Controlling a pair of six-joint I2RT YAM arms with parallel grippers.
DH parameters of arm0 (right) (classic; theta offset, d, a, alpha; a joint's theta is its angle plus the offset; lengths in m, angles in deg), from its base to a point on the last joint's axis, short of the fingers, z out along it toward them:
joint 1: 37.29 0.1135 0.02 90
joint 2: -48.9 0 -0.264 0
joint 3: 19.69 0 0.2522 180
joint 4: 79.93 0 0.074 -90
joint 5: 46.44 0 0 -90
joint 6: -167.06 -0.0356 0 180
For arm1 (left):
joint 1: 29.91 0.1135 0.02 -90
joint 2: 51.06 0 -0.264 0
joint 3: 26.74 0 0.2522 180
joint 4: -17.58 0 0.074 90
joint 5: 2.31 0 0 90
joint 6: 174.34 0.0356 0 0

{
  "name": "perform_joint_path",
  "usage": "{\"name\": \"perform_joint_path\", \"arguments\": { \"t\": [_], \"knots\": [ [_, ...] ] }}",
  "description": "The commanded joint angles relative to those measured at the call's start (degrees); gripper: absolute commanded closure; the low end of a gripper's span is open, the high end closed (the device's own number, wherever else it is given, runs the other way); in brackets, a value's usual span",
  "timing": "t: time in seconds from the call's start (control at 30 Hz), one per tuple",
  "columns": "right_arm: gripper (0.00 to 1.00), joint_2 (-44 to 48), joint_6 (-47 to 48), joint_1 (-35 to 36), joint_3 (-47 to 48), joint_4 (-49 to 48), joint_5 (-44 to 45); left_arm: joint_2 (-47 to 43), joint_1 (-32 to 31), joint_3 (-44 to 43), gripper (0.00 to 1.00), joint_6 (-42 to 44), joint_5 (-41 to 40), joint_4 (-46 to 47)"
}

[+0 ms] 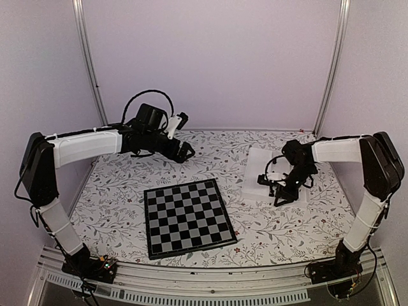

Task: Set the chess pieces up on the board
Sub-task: Move the storage box to the center of the board.

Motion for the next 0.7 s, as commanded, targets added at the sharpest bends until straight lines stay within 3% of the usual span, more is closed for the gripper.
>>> {"name": "perform_joint_path", "arguments": {
  "t": [0.0,0.43,0.67],
  "knots": [
    [0.74,4.48,0.88,0.56,-3.76,4.48,-0.75,-1.0,-0.07,-0.21,0.01,0.51,0.5,-0.07],
    [0.75,14.34,0.52,0.66,-15.16,8.2,-3.99,-0.66,-0.85,-0.32,0.01,0.69,0.75,-0.33],
    [0.68,18.03,-0.1,0.3,-6.19,13.99,-7.78,-0.52,-0.94,-0.91,0.01,0.69,0.89,-1.29]
  ]
}}
